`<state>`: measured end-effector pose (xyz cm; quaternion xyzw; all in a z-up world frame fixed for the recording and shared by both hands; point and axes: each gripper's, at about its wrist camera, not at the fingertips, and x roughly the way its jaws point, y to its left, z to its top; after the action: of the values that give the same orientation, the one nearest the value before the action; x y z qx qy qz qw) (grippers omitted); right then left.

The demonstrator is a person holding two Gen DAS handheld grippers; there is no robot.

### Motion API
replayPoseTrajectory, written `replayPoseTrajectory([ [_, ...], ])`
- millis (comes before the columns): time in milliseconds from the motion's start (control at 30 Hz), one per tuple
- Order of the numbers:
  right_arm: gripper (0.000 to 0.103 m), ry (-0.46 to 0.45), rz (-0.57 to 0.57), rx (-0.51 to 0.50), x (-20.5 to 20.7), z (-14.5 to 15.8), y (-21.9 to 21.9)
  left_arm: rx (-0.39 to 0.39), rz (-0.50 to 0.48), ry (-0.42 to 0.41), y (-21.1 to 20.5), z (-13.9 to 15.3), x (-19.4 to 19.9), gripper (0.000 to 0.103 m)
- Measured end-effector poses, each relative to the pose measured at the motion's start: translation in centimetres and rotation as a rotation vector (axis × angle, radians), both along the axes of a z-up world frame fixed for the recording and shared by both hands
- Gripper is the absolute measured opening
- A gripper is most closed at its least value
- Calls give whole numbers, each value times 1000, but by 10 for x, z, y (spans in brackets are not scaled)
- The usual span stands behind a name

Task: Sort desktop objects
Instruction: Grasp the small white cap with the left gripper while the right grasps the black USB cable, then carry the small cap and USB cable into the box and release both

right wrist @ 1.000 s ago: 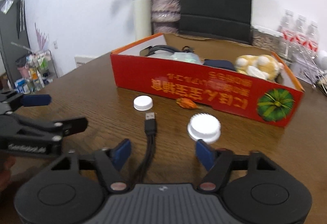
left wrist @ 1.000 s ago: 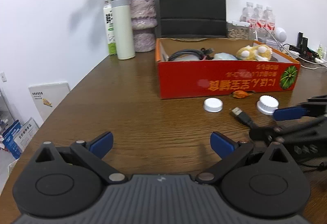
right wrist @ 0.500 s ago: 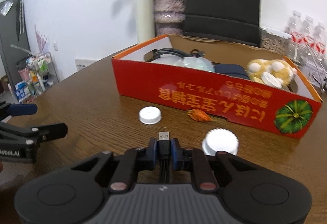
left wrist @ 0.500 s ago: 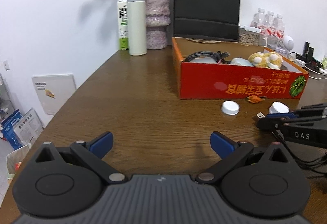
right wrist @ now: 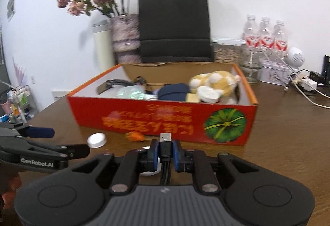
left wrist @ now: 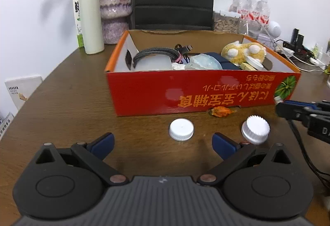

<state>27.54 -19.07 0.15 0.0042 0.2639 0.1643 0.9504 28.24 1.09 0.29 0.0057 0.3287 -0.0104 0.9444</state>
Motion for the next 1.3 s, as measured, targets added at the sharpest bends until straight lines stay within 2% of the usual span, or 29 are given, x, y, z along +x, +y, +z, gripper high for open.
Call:
replayPoseTrajectory([
  [67,13,1,-13,13,6,-1,-8,-13,8,3,-4,-2,9,101],
  [267,13,12,-19,66,9,-3,-20,-33,10,30,-11,-7,23,72],
  [333,13,6,-14,72,7,-2,-20,-15,8,22,-14,-7,22,65],
  [367,13,3,-11,73,6,-2,-19,-9,1,22,-15,-8,21,59],
  [433,13,2,-7,76,4,-2,-18,-8,-7,16,-15,-8,20,53],
  [500,13,7,-5,80,3,-3,-16,-15,-19,11,-15,-7,19,32],
  [533,13,8,-5,79,2,-3,-15,-18,-22,11,-15,-7,18,29],
  [933,13,-8,-14,93,-7,-4,-12,-56,-10,-11,-13,-2,7,29],
  [1033,13,-24,-12,123,-11,1,-13,-56,-8,-55,-15,7,-3,29],
  [1300,13,-144,-8,171,-30,35,-14,-52,-8,-221,-20,47,-35,29],
])
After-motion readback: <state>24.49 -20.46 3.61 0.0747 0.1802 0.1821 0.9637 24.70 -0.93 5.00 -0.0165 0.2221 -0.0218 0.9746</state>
